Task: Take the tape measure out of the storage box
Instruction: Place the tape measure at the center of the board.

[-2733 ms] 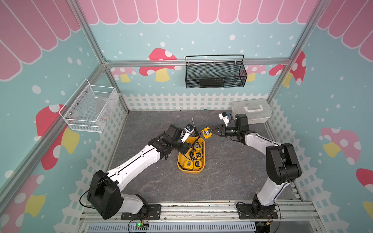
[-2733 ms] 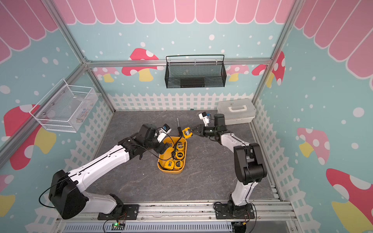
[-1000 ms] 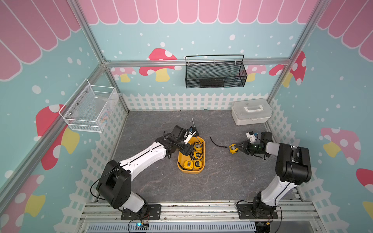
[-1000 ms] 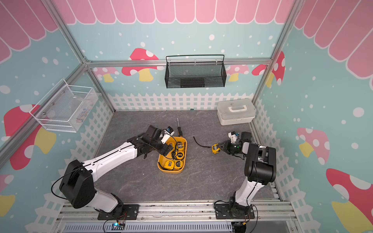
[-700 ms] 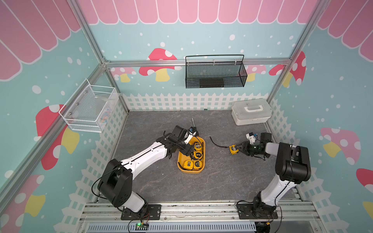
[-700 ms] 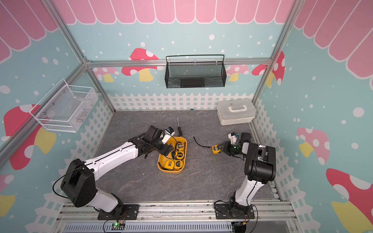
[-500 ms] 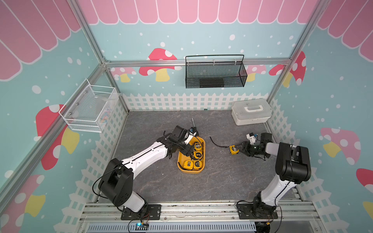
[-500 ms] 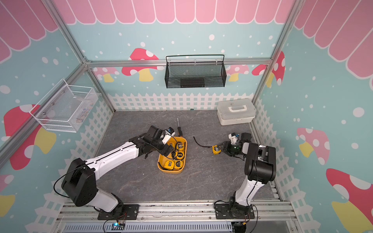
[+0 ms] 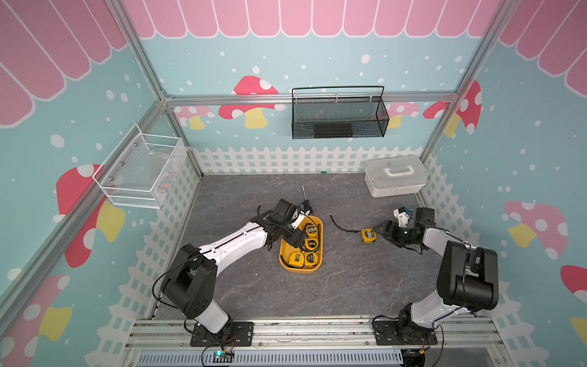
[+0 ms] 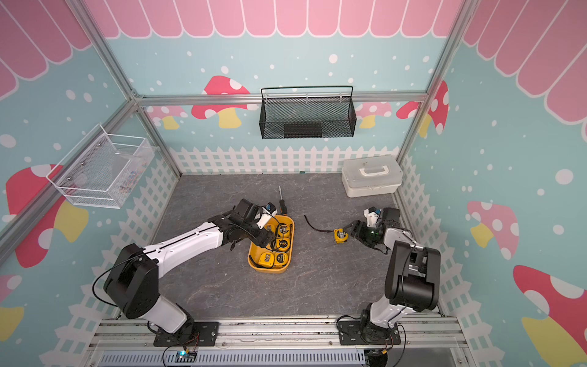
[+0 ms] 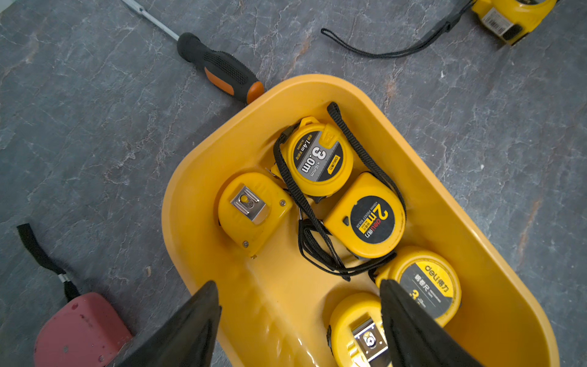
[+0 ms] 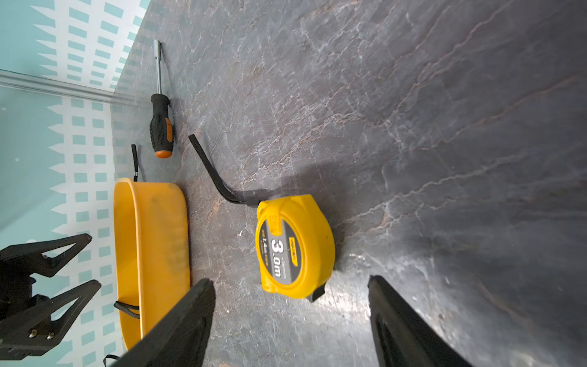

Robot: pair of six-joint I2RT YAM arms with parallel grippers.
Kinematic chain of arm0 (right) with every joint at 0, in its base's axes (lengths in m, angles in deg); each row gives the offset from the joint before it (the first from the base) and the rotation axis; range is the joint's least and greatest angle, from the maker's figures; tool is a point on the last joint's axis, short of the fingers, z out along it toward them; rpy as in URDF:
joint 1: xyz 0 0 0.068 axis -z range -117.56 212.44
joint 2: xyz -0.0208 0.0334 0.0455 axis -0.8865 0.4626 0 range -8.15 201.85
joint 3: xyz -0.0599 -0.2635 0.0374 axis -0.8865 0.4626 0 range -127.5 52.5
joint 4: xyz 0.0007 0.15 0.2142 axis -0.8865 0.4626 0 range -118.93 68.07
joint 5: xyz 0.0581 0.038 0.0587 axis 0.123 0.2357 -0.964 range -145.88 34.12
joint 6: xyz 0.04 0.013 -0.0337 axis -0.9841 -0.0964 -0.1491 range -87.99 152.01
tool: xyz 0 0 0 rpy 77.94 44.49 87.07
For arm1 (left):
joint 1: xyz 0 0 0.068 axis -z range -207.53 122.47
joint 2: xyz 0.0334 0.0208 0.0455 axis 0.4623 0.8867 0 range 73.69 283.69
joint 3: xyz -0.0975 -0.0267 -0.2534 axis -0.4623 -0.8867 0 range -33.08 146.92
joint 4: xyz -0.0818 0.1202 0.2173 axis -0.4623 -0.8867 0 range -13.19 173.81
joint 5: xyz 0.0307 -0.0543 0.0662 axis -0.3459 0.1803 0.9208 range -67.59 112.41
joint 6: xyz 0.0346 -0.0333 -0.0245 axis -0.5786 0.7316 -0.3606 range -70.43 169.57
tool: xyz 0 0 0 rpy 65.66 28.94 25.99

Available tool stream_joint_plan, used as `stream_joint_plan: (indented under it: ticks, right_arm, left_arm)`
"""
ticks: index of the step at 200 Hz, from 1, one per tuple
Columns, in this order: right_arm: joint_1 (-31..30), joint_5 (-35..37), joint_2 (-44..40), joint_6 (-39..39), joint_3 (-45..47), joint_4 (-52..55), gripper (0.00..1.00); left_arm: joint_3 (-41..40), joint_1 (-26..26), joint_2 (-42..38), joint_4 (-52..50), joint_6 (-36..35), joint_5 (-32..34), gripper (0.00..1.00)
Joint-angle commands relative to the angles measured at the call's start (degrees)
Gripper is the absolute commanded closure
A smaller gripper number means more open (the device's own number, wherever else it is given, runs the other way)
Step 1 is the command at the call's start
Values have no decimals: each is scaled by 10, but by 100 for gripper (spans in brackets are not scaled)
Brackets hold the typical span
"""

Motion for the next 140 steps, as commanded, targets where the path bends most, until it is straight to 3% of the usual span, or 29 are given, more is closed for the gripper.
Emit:
stream_joint_plan:
  ticks: [1,45,140]
  right_arm:
    - [-12,32,-37,9,8,38,20]
    - [-48,59,-79,23,-9,71,15]
    - [-67,41,-63,20,-11,55,12]
  left_arm:
    - [9,-3,12,4,4,-21,19]
    - [13,10,41,2,8,-54,19]
    - [69,38,125,-14,-1,-44,18]
